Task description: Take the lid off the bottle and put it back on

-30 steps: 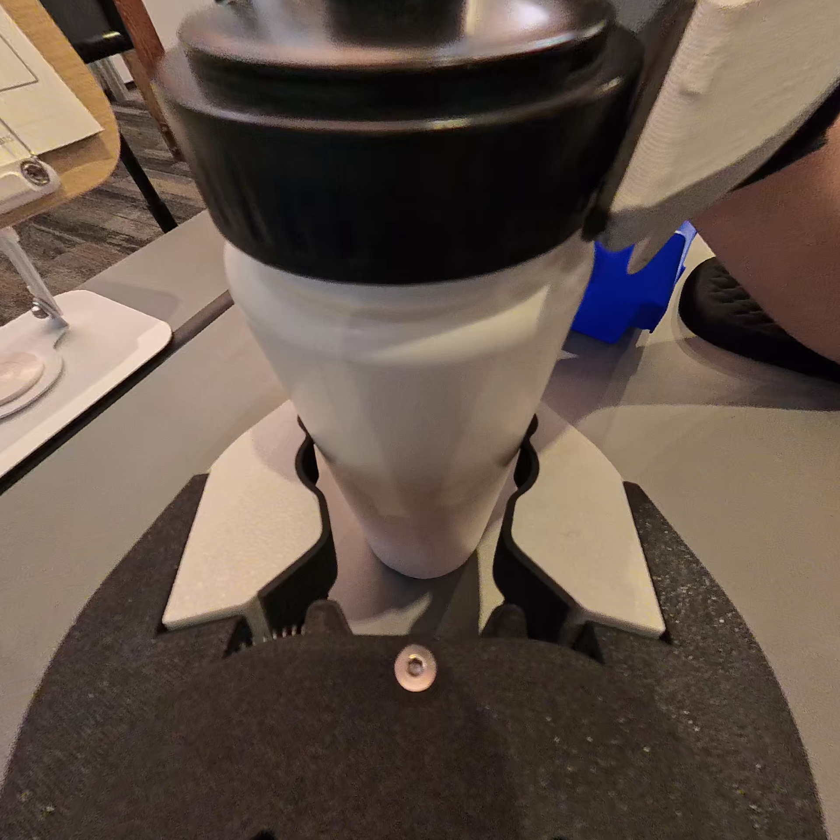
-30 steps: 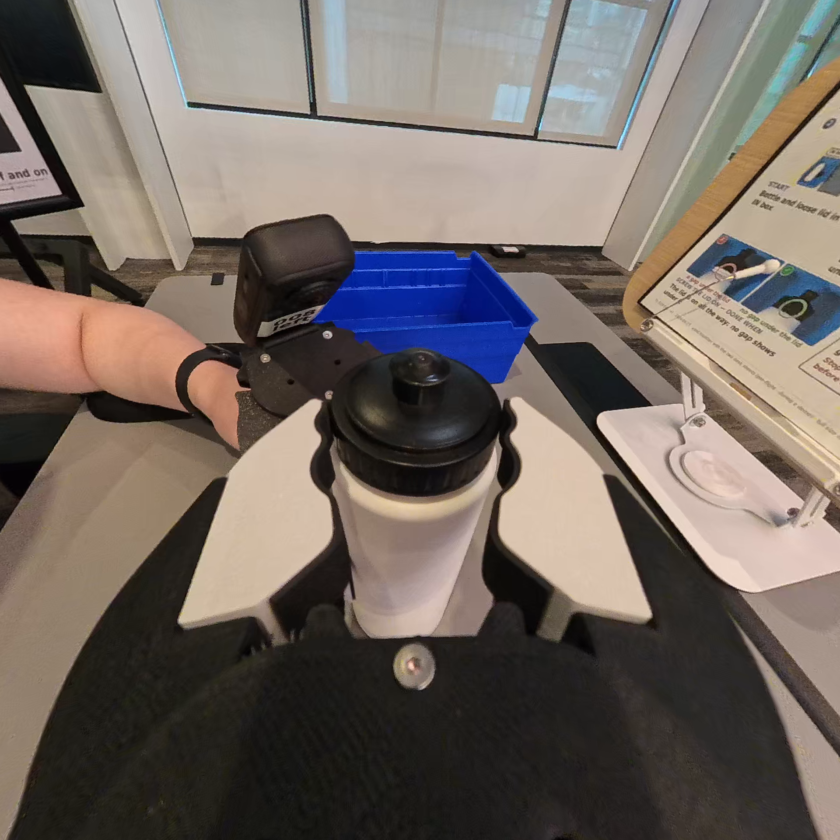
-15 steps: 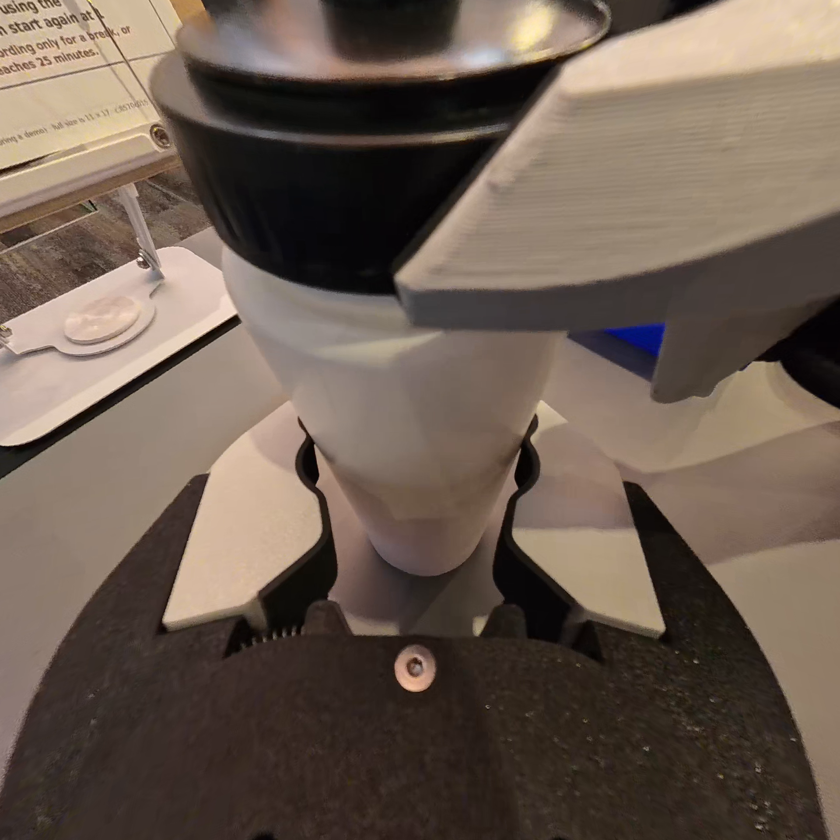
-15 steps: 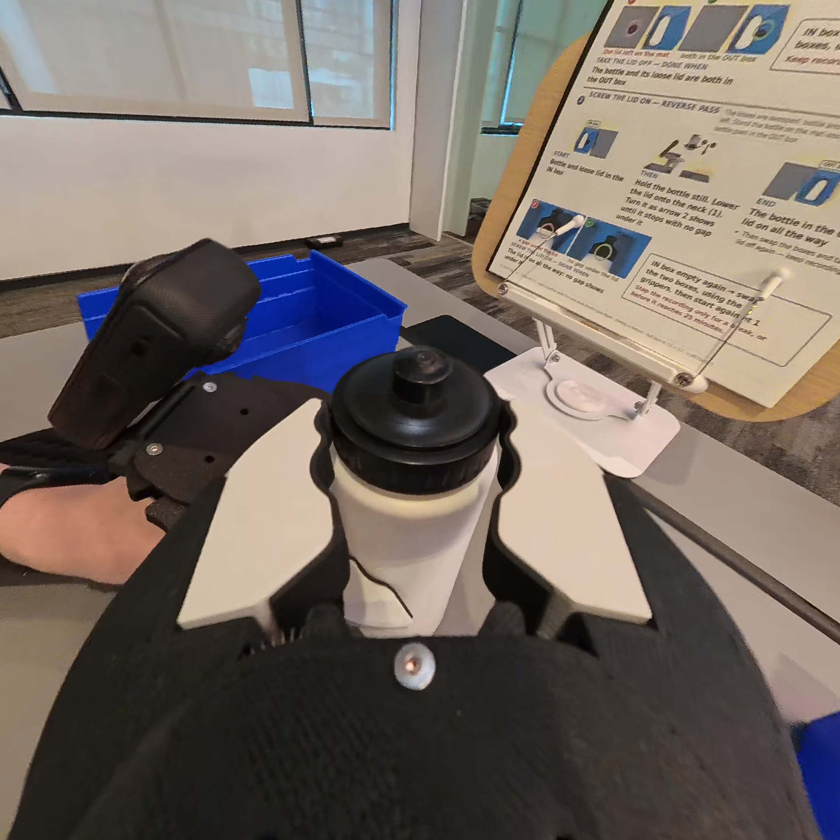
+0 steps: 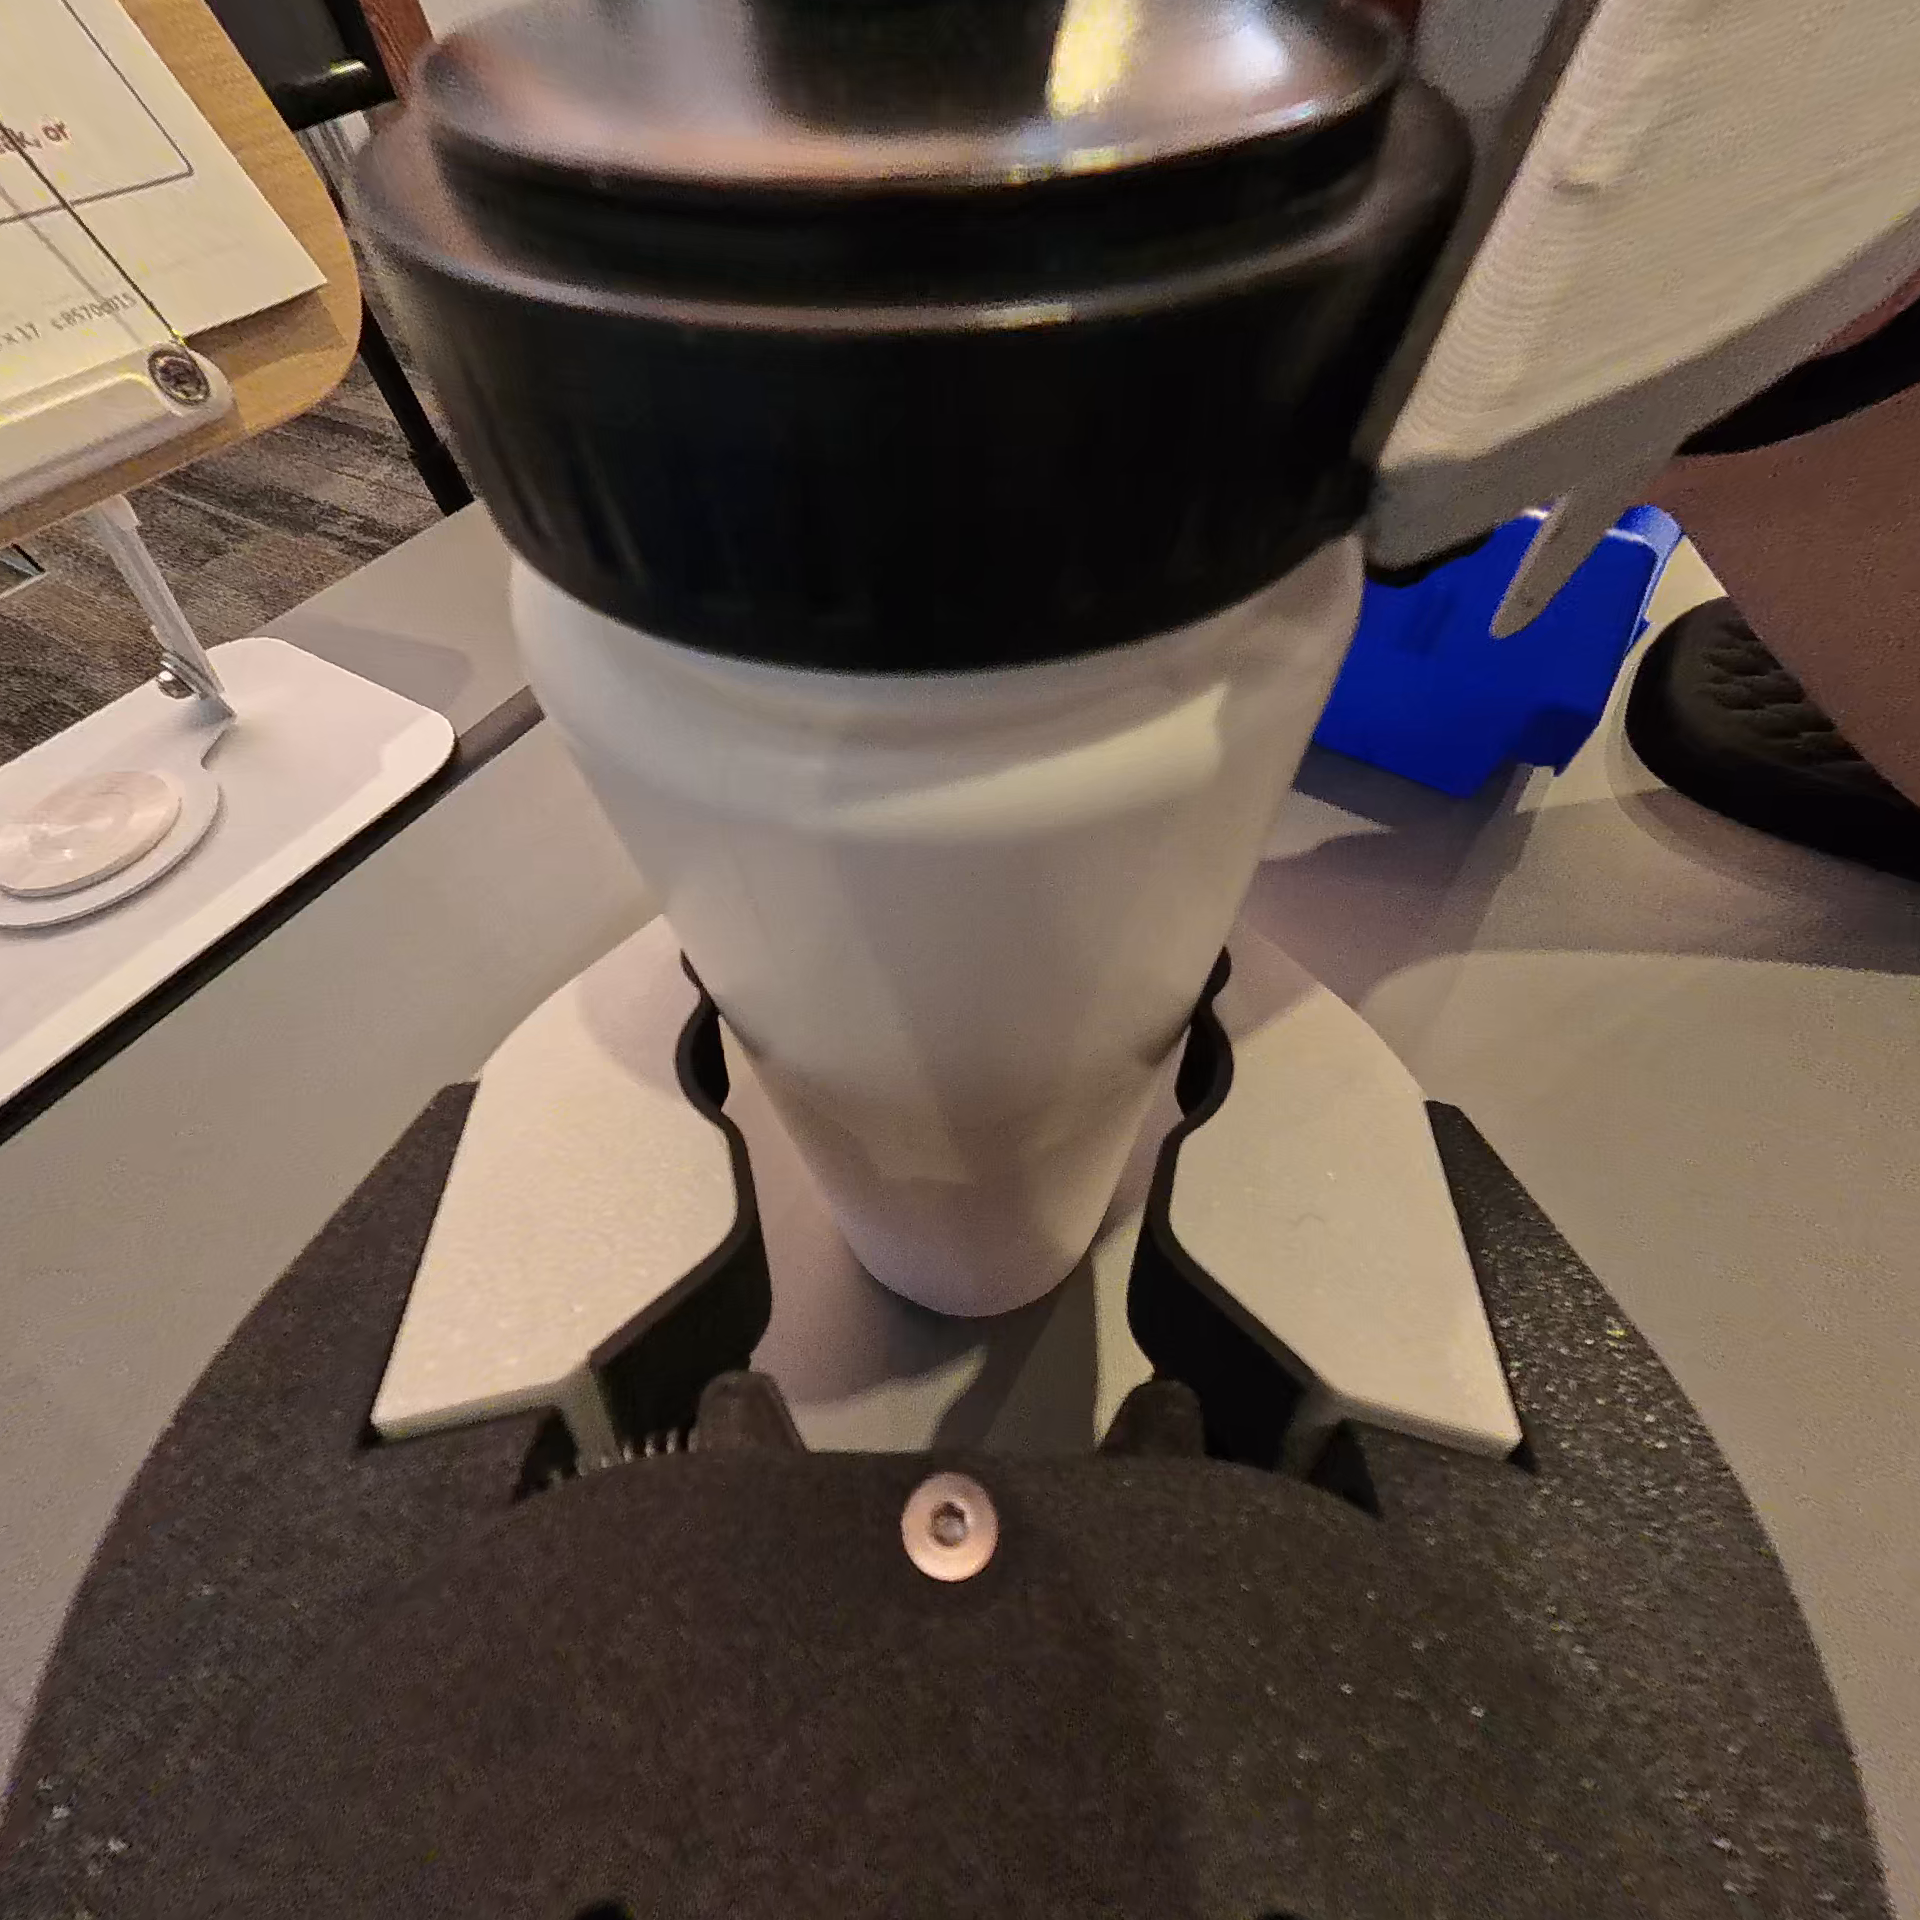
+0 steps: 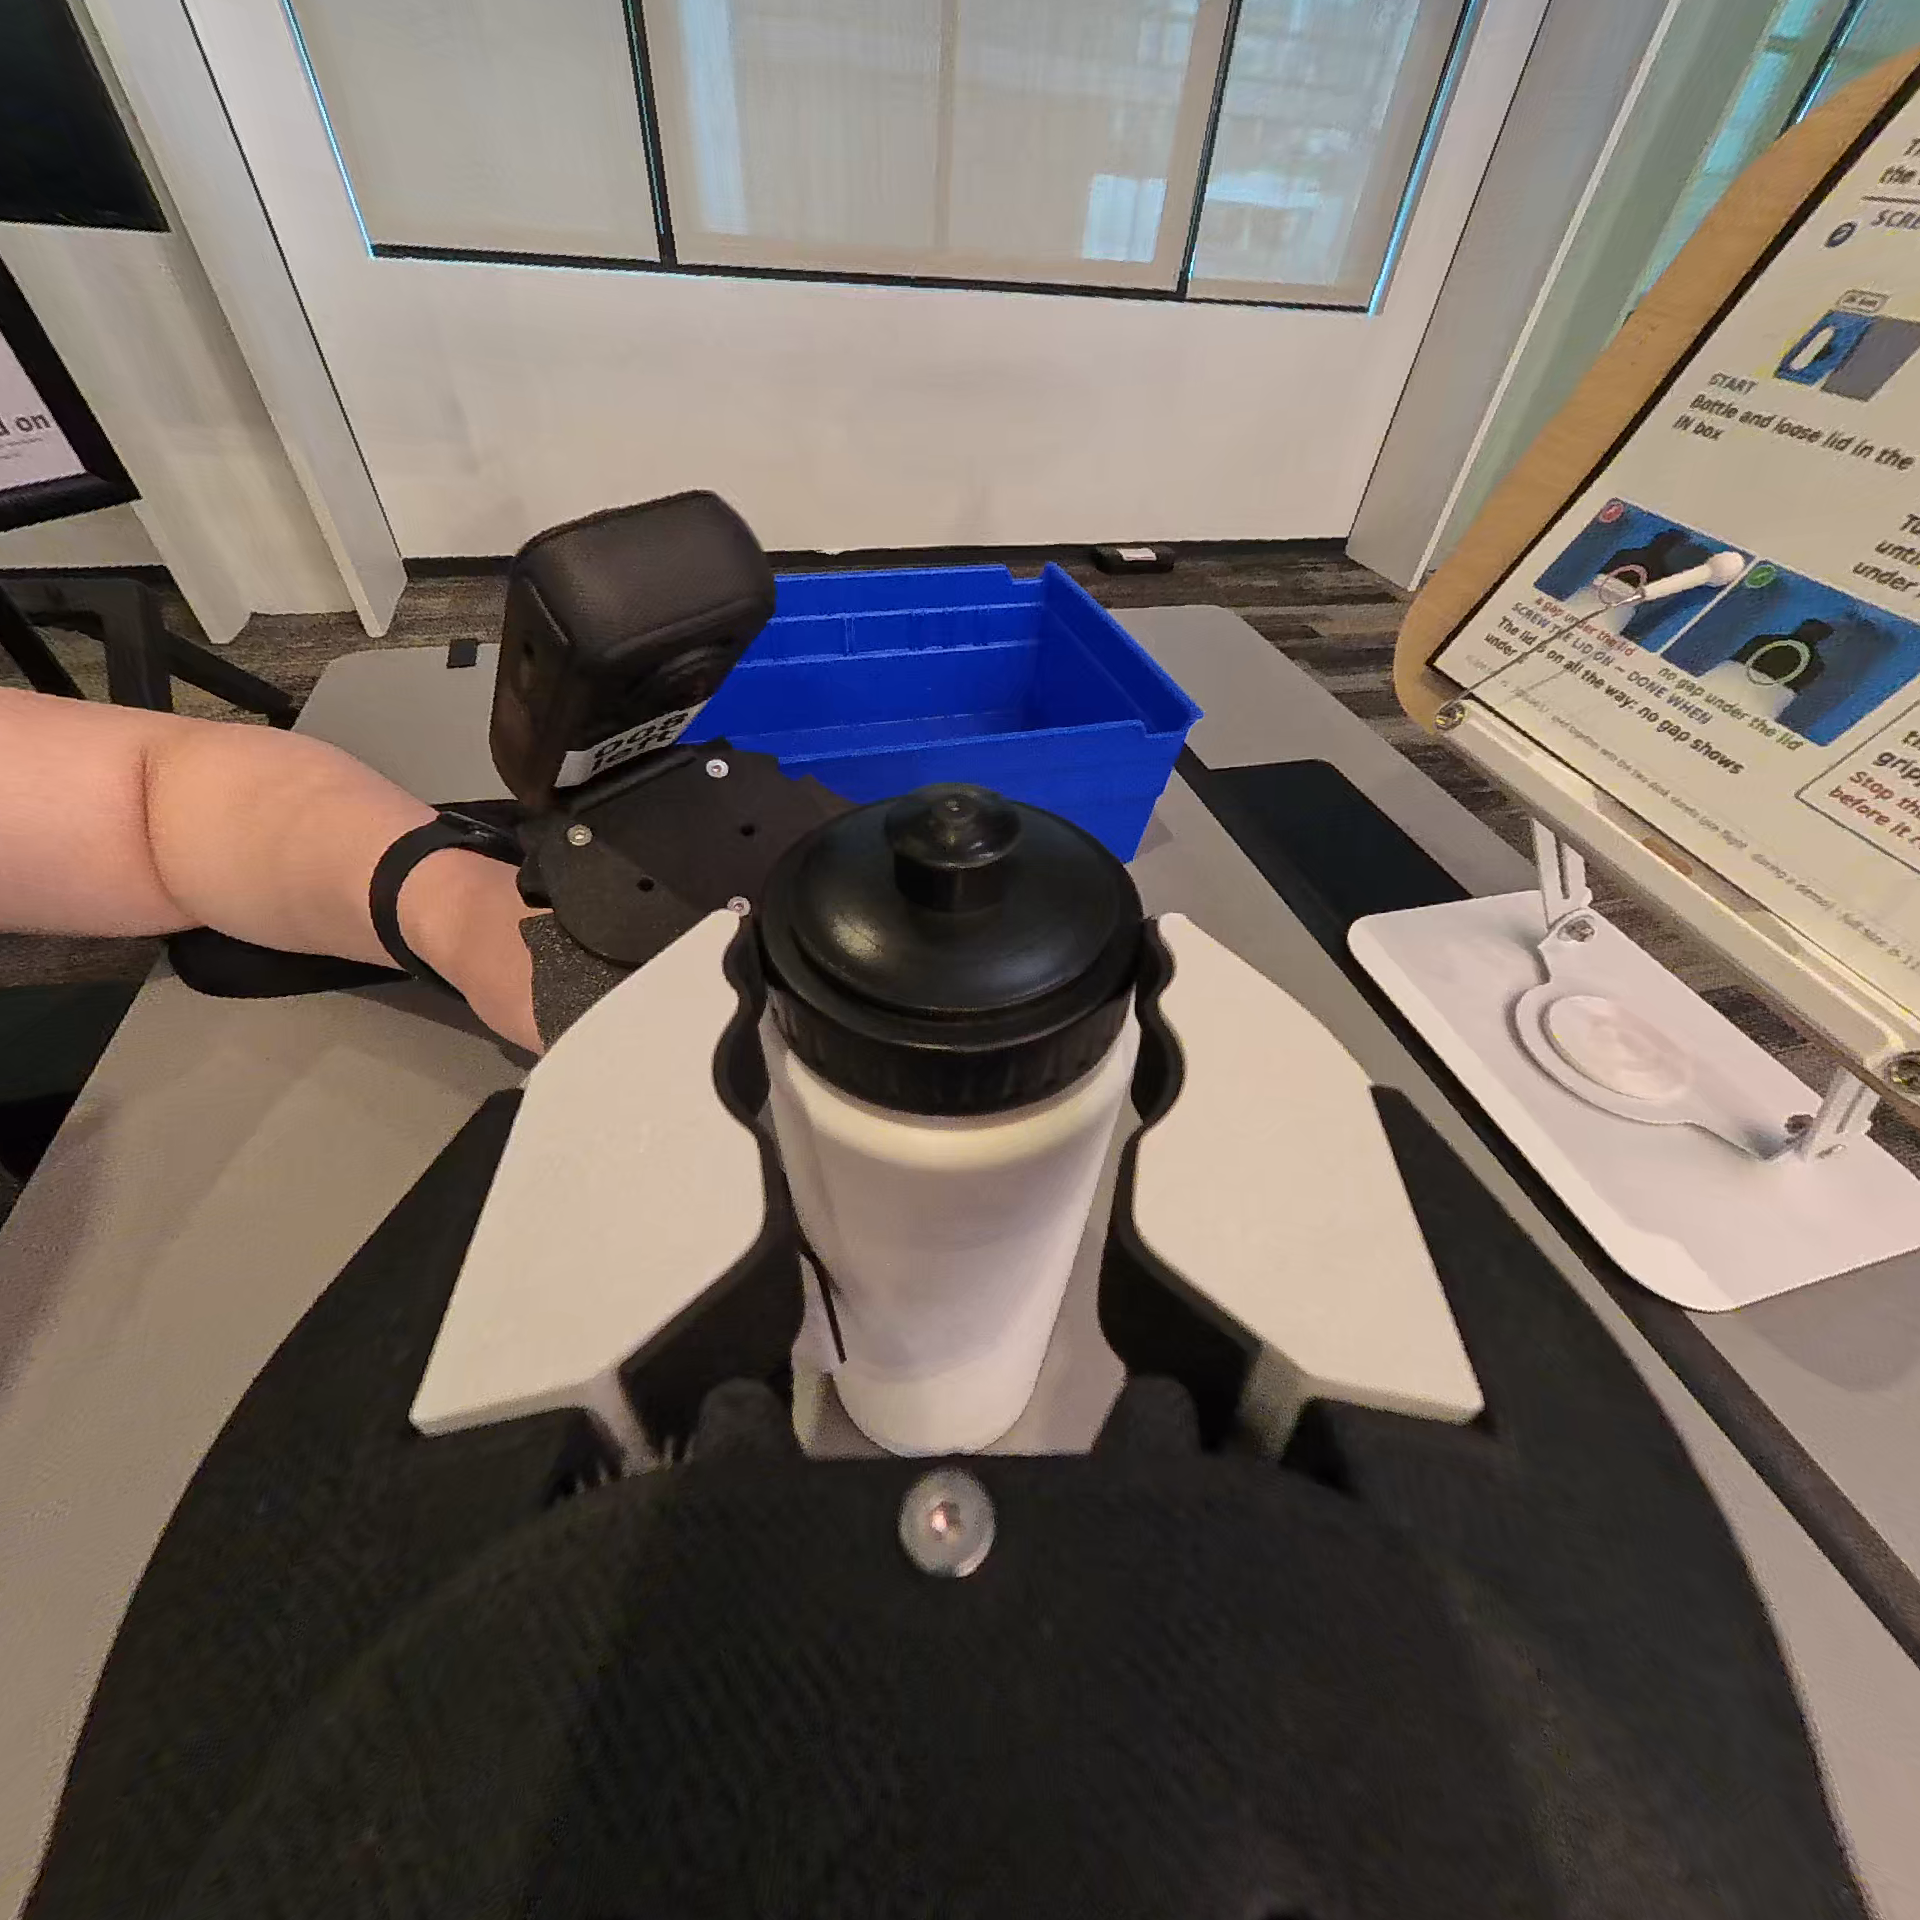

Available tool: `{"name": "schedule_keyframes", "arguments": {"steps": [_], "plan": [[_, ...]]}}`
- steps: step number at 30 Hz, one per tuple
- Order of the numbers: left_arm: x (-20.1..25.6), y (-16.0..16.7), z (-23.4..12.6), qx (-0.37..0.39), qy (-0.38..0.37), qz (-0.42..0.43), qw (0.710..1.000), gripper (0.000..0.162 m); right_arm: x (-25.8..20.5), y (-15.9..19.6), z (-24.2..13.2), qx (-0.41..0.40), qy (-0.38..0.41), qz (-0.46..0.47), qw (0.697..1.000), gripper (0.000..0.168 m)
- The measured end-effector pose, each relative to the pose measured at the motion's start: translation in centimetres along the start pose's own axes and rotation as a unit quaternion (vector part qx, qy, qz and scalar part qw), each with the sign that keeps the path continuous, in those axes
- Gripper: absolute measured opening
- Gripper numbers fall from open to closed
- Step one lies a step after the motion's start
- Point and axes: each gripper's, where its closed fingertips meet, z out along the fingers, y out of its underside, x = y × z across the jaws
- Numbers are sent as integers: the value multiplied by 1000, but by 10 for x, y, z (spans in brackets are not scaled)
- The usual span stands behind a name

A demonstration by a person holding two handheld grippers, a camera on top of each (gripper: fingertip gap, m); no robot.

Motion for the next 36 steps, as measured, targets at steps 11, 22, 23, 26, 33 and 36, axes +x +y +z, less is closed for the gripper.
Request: {"name": "schedule_keyframes", "arguments": {"steps": [11, 22, 23, 26, 33, 36], "plan": [[-19, 3, -2, -20, -77, -39, 996, 86, 15, -1, 11, 6, 217, 51, 975, 71], [-12, 3, -2, -16, -46, -11, 999, 86, 4, -8, 8, 7, 68, 12, 998, 80], [-11, 3, -2, -16, -39, -11, 999, 86, 2, -8, 5, 9, 48, 12, 999, 79], [-9, 2, -1, -15, -27, -14, 999, 86, 0, -4, 1, -2, 14, -3, 1000, 80], [-8, 2, -2, -15, -27, -16, 999, 86, 5, -2, 3, -6, 45, -25, 999, 69], [-12, 3, -2, -21, -50, -29, 998, 86, 9, -1, 6, -15, 83, -12, 996, 69]]}}
